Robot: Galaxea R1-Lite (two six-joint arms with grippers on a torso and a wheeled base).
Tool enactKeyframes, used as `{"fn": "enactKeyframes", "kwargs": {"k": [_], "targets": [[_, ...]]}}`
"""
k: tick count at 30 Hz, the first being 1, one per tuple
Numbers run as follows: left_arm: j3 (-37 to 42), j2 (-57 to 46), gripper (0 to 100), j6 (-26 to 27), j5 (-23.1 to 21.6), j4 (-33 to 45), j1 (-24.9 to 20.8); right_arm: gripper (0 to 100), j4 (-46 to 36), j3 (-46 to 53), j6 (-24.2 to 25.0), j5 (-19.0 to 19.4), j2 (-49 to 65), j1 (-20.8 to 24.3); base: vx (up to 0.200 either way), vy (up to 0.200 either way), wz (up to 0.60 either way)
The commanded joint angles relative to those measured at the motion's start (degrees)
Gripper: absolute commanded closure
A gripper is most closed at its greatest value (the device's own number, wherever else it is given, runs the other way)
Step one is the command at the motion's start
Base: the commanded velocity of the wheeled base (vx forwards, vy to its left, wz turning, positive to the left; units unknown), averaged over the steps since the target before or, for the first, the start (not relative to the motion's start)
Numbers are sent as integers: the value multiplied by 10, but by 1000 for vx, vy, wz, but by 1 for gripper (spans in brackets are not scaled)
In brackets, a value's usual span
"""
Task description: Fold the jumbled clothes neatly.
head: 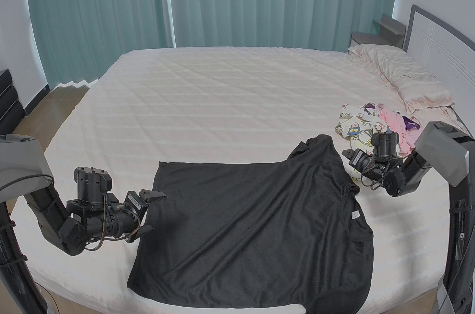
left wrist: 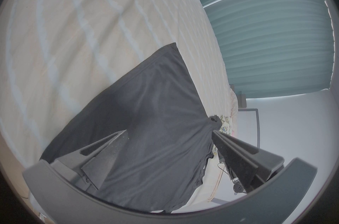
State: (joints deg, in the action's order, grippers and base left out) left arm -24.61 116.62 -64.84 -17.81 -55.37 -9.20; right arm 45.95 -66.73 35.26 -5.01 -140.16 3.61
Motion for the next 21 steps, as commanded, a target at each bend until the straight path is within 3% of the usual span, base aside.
{"fn": "enactKeyframes", "kwargs": {"k": [1,8,10,13,18,21], "targets": [[70,-42,0,1,8,-27,-36,0,50,176,2,4,156,-4,-200,0,0],[139,-59,0,7,16,-41,-47,0,51,286,55,12,216,-11,-200,0,0],[156,-59,0,8,52,-41,-53,0,50,332,95,13,233,-6,-200,0,0],[164,-53,0,18,86,-41,-68,0,50,365,115,13,236,-4,-200,0,0],[161,-39,0,31,120,-41,-80,0,70,406,141,28,235,-4,0,0,0],[151,6,0,57,162,-42,-82,0,115,447,175,70,227,-4,0,0,0]]}}
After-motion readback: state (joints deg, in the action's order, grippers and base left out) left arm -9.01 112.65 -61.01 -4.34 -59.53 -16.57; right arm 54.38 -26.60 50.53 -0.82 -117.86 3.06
